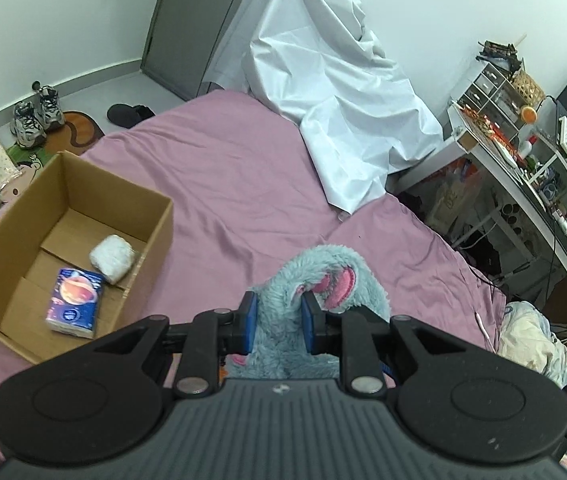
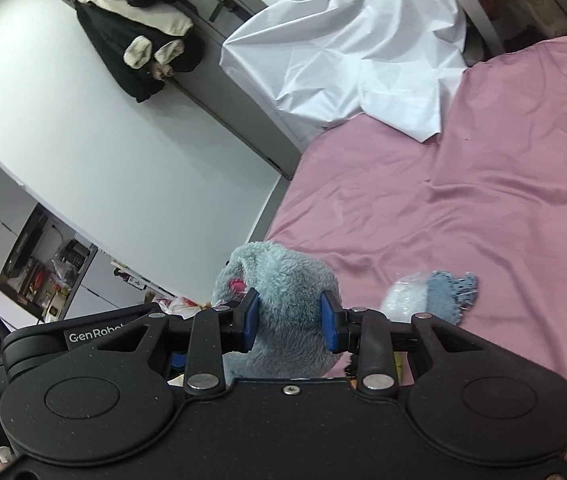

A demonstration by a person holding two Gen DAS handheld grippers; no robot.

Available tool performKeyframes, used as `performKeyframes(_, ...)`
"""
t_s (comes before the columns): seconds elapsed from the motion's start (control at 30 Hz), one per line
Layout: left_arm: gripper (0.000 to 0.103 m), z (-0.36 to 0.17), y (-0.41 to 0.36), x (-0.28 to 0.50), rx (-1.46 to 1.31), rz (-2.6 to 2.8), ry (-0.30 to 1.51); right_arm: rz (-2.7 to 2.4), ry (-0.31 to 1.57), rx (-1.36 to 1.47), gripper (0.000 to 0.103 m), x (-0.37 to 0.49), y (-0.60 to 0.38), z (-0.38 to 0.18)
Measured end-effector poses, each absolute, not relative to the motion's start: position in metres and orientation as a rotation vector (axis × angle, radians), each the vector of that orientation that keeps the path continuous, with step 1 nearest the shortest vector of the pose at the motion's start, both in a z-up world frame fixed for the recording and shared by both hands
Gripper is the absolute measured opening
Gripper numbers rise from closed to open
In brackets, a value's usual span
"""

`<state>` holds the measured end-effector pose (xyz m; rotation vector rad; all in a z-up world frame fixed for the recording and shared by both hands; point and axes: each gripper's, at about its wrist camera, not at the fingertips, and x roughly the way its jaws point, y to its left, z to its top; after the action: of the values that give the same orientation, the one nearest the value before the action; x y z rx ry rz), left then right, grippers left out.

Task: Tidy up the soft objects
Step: 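Carry the plush slipper with the left tool over the box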

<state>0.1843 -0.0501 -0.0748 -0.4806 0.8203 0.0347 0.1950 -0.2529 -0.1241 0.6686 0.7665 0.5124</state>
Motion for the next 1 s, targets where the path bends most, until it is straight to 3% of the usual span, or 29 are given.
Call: performKeyframes(1.0, 0.019, -0.09, 0.054, 0.169, -0.595, 0.034, 0.76, 0.561, 0.753, 0.611, 0.032, 0.192, -0.165, -0.117)
